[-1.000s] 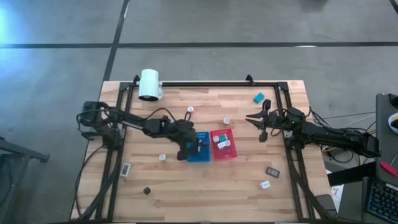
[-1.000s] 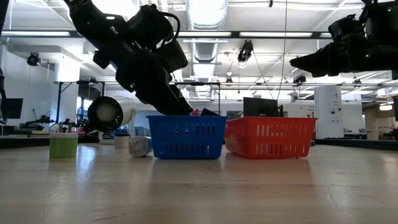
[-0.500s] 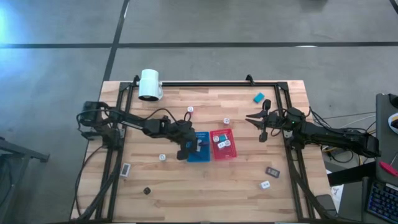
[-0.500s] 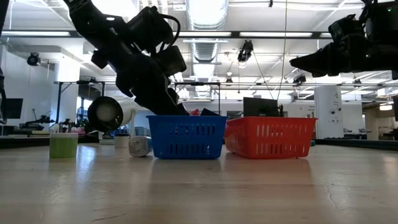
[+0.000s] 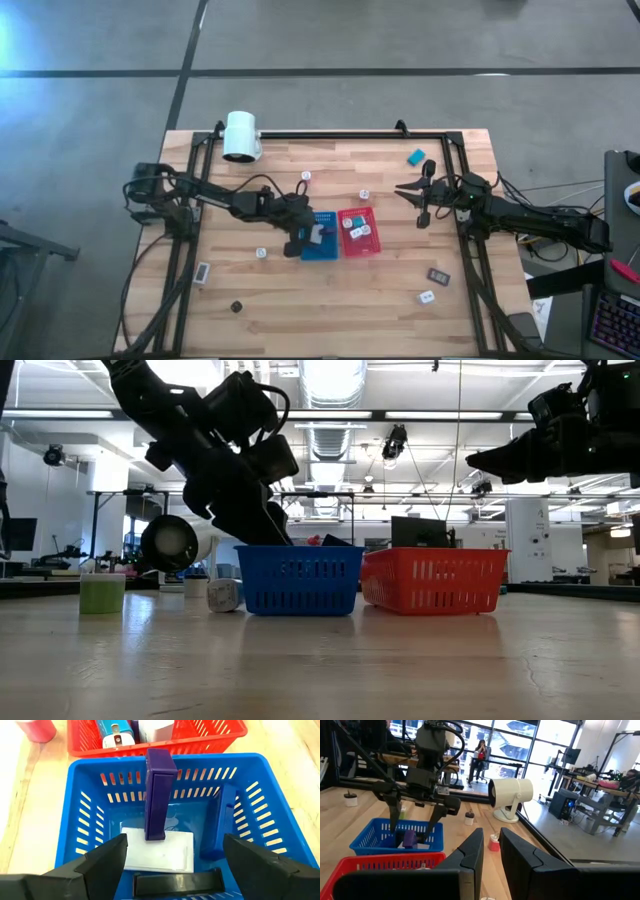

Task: Sort adapters and digital timers
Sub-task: Put the right pink charger adaptor into the red bin

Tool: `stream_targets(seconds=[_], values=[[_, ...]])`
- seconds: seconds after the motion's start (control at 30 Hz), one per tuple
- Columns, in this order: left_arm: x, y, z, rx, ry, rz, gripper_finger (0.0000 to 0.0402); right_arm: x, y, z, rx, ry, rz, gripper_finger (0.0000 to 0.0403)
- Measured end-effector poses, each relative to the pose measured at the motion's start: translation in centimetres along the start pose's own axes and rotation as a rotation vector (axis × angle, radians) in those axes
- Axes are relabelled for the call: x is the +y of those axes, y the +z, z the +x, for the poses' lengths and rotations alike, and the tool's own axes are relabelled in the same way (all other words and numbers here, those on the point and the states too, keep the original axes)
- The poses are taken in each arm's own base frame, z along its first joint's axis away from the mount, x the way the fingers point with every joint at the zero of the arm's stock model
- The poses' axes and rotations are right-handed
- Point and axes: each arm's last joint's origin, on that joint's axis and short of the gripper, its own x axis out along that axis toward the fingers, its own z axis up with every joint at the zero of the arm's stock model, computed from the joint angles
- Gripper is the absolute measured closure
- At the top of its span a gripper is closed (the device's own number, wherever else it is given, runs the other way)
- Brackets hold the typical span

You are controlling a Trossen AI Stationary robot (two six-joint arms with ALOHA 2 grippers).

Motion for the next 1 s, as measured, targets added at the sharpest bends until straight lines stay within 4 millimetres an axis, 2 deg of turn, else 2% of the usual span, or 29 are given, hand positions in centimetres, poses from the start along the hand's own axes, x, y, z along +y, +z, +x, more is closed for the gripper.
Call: stream_targets(seconds=[0.2,0.37,0.47,0.63,0.73,0.87,0.9,1.0], values=[[-0.1,0.7,-0.8,-0.034,0.000,0.025,0.0068,0.0,0.0,0.0,0.000,0.000,0.000,0.0346],[-0.8,2.4,-4.4,-0.174,0.070,0.113,0.0080,0.0,0.0,0.0,0.002,0.002,0.001,0.0346],[-1.6,1.6,-6.9,-0.278,0.114,0.162,0.0107,0.0,0.0,0.0,0.005,0.002,0.013,0.0346],[-2.0,-1.7,-10.6,-0.440,0.150,0.129,0.0194,0.0,-0.1,0.0,0.005,0.002,0.020,0.0346],[-2.1,-3.5,-12.7,-0.523,0.214,0.115,0.0266,0.0,0.0,0.0,0.004,0.002,0.029,0.0346],[-2.4,-5.1,-14.9,-0.628,0.219,0.125,0.0372,0.0,0.0,0.0,0.004,0.002,0.032,0.0346],[-2.5,-5.4,-15.3,-0.652,0.209,0.139,0.0386,0.0,0.0,0.0,0.004,0.002,0.031,0.0346],[-2.7,-6.4,-16.3,-0.710,0.205,0.169,0.0391,0.0,0.0,0.0,0.003,0.002,0.028,0.0346]])
